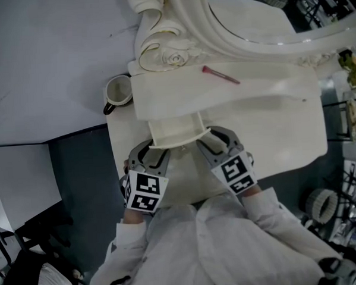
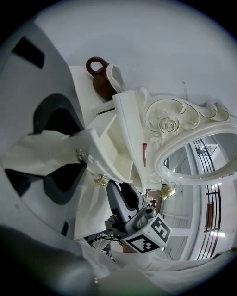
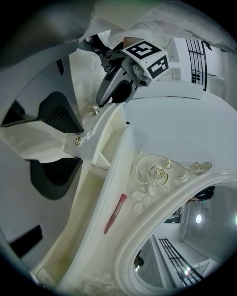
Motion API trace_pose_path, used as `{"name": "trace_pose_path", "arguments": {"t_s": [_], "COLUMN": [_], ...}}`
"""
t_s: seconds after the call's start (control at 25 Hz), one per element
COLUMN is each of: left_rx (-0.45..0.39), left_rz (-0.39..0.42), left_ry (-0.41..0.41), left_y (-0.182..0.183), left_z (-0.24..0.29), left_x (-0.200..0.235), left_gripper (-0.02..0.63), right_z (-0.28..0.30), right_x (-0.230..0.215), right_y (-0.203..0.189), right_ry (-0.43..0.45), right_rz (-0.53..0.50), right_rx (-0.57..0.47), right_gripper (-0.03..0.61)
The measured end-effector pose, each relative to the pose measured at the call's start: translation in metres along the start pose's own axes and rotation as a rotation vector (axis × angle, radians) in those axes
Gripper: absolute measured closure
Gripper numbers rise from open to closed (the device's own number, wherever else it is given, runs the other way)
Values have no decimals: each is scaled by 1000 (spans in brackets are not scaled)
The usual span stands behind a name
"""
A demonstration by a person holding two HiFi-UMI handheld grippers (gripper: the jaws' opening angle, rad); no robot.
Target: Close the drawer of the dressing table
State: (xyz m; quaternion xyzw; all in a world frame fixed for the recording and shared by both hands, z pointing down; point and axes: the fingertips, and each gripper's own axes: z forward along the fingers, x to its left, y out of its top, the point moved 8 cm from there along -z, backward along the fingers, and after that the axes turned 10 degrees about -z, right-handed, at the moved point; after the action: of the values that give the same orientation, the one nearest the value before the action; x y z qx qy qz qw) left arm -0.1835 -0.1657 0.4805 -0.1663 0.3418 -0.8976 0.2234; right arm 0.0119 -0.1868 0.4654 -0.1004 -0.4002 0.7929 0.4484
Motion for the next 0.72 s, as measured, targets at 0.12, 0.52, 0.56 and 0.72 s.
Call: {"name": "trace_pose_path", "arguments": {"t_s": [0.12, 0.52, 0.56, 0.72], "left_rx": [6, 45, 47, 64], "left_rz": [4, 27, 26, 20], "left_ry": [1, 4, 4, 5], "left_y": [1, 3, 4, 4], "left_z": [2, 9, 10, 14], "left_x": [4, 14, 14, 17], "left_gripper": [417, 417, 417, 417], "right_z": [3, 8, 10, 15], "right_x": [-1, -1, -2, -4], "right_y": [1, 0, -1, -4], "right_ry": [0, 4, 5, 18], "right_rz": [-1, 3, 10, 23], "right_rx": [4, 15, 14, 2], "right_gripper": [411, 442, 442, 442]}}
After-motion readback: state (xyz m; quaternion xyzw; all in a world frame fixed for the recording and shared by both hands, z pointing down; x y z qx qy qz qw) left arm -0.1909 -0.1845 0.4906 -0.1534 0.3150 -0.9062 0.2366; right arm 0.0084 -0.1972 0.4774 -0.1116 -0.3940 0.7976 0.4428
